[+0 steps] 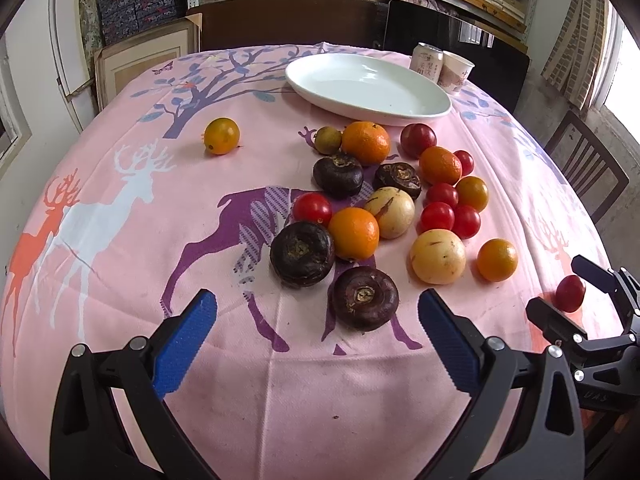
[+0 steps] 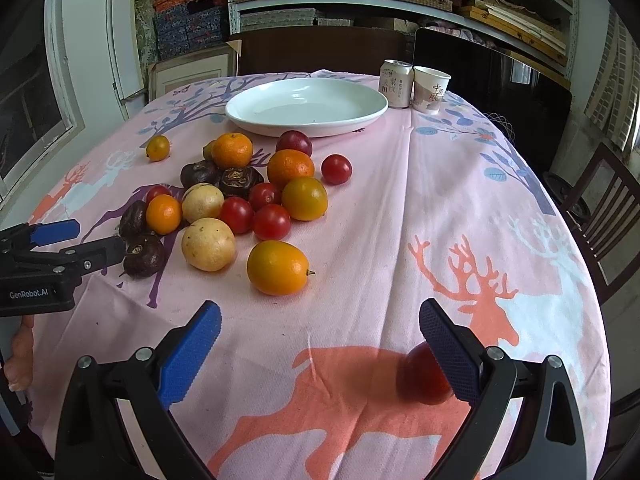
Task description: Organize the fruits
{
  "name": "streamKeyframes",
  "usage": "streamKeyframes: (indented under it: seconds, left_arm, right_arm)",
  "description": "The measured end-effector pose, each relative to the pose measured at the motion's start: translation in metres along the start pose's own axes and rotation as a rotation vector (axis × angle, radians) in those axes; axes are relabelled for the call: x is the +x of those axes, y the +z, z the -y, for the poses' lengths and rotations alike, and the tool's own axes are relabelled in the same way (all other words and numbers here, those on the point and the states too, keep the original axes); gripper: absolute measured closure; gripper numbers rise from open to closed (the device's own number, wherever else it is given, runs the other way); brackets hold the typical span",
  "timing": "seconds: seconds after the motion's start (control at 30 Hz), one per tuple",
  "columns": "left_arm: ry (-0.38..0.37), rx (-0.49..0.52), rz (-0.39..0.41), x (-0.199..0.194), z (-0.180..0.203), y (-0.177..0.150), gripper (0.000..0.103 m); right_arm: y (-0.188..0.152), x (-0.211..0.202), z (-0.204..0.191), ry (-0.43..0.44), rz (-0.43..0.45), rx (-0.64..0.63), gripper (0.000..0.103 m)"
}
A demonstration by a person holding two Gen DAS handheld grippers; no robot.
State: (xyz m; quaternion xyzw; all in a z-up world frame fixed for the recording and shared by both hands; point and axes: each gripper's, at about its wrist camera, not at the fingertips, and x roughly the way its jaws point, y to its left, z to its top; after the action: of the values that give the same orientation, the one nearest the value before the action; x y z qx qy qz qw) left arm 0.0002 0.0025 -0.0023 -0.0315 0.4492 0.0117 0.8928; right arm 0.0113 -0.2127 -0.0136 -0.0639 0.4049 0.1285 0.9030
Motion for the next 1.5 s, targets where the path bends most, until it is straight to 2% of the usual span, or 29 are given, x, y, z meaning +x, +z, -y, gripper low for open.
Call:
streamKeyframes:
  seconds: [1.5]
  left_arm:
    - [-0.004, -0.001, -0.009, 0.0023, -0.0010, -0.0010, 0.004]
  right_arm:
    - [-0.0012, 0.0065, 0.0000, 0.002, -0.018, 0.005, 0.003]
